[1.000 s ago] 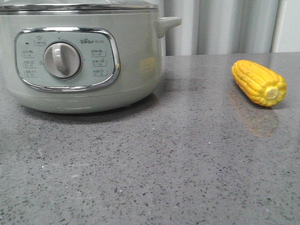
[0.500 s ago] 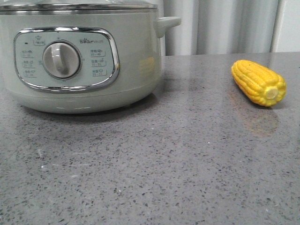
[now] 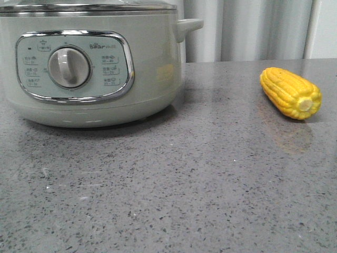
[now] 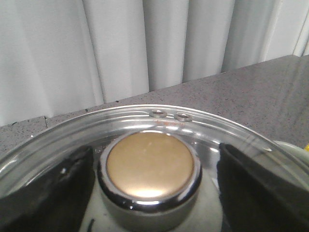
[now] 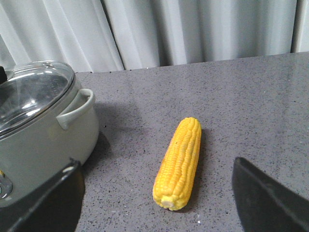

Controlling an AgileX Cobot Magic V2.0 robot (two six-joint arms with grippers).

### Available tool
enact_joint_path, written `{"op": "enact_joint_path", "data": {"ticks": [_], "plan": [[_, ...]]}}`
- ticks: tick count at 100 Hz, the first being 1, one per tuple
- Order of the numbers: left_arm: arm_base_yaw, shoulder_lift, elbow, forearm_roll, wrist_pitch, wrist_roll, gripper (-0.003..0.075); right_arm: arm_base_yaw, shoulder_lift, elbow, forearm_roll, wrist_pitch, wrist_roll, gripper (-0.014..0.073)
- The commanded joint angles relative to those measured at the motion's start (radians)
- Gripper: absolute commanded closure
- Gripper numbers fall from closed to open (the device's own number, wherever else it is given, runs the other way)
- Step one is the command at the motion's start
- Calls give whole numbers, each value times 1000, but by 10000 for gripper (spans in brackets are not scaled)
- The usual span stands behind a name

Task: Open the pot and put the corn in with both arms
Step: 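Move the left gripper to the glass lid knob and grasp it, then lift the glass lid off the pot with the left gripper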

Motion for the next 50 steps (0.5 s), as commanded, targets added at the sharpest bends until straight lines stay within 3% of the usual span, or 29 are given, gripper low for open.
{"op": "enact_joint_path", "data": {"ticks": [1,26,50], "plan": [[-9,-19,-29,-9,-46,-6,330,-4,11,-37,-5,-67,-10,49],[-9,-21,-29,-9,-63,-6,590,-4,11,-37,-5,-67,-10,49],[-9,-57,-74,-9,-95,-6,627,-4,11,-37,-5,-65,-10,49]]}}
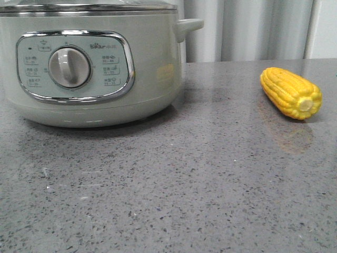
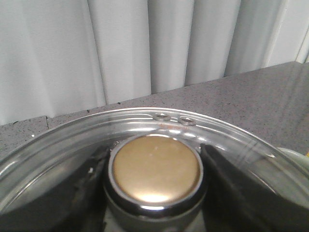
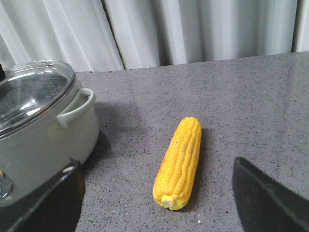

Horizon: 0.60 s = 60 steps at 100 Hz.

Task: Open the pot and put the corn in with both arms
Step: 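Lift the glass lid off the pot with the left gripper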

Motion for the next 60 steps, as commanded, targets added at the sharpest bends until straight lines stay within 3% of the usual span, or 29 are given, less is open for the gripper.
{"op": "enact_joint_path", "data": {"ticks": [1,17,31,60], "plan": [[-9,-63,-69,2,-89,-2,627,-4,11,-37,-5,-67,-10,49],[12,-130,-124,2,-88,-2,627,-4,11,-37,-5,-67,-10,49],[99,-219,-134,2,-59,-2,627,-4,11,-37,-5,-67,-10,49],[462,-387,-76,10,178,0,627,-4,11,-37,-5,-65,-10,49]]}}
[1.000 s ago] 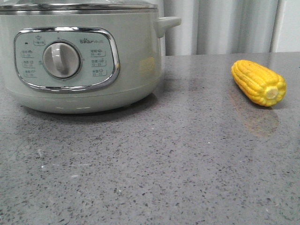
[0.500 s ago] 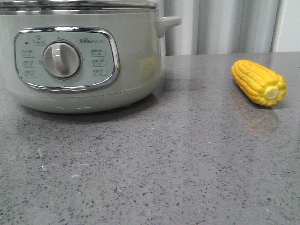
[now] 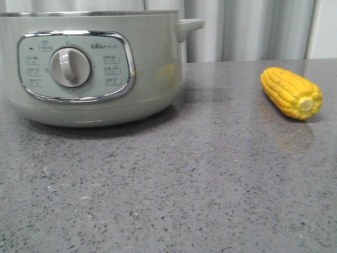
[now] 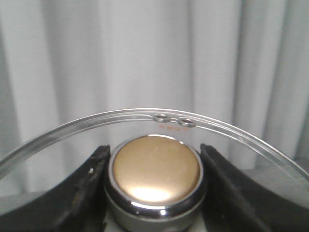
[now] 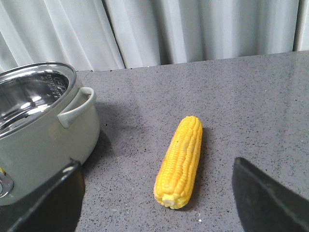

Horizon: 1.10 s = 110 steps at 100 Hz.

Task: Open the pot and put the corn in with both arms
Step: 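Lift the glass lid off the pot with the left gripper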

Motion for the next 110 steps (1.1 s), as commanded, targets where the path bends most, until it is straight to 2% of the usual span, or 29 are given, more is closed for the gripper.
{"op": "enact_joint_path", "data": {"ticks": [1,11,25,40,74,110], "plan": [[101,-70,-6,1,-40,0,627,-4,11,-37,-5,-70,-10,49],[201,-99,68,1,-33,0,627,-4,11,-37,-5,-70,-10,49],[264,-108,185,1,-38,0,627,-4,11,-37,-5,-70,-10,49],[266,-106,321,-1,-114,0,627,-4,11,-37,-7,-70,-10,49],[266,-106,557,-29,-432,-2,627,-4,11,-37,-12,-70,-10,49],[268,-16,605,-40,-456,-2,627,-4,29,-37,-12,-67,-10,49]]}}
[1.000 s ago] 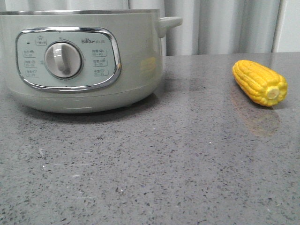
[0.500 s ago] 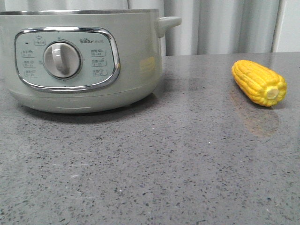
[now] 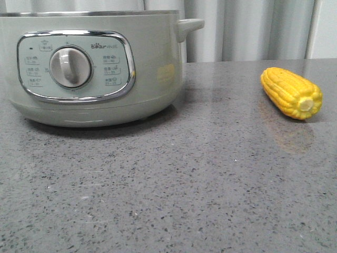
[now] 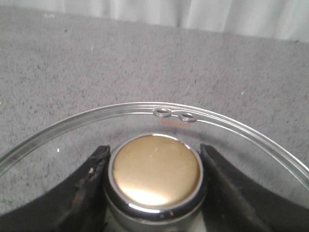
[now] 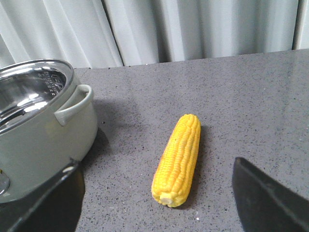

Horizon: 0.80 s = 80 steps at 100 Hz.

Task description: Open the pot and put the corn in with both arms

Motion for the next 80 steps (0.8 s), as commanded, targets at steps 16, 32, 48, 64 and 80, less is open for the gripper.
{"op": "enact_joint_path", "data": {"ticks": [16,32,48,64,80], "plan": [[0,70,-32,3,-133,-1,627,-4,15,-36,-4,-67,-10,49],[0,110,-32,3,-128,-1,624,-4,15,-36,-4,-62,-10,49],[0,119,-32,3,-88,-1,510,-4,15,-36,-4,-44,-10,49],[0,119,-32,3,-69,-1,402,-4,15,-36,-4,-31,-10,49],[0,113,-32,3,-67,-1,356,-4,15,-36,-4,-31,-10,49]]}}
